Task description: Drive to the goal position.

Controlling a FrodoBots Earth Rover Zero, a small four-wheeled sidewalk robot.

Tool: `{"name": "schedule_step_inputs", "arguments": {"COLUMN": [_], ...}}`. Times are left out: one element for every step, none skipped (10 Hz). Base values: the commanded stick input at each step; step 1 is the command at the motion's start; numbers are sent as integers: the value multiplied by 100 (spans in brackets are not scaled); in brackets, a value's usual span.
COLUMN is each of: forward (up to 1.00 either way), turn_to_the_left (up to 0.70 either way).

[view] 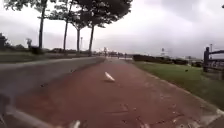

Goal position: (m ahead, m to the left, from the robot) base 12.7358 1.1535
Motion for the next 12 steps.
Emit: {"name": "schedule_step_inputs", "arguments": {"forward": [70,70,70,70,70,70,70,70,70,70,70,70], "turn_to_the_left": [2,2,2,2,2,2,2,2,2,2,2,2]}}
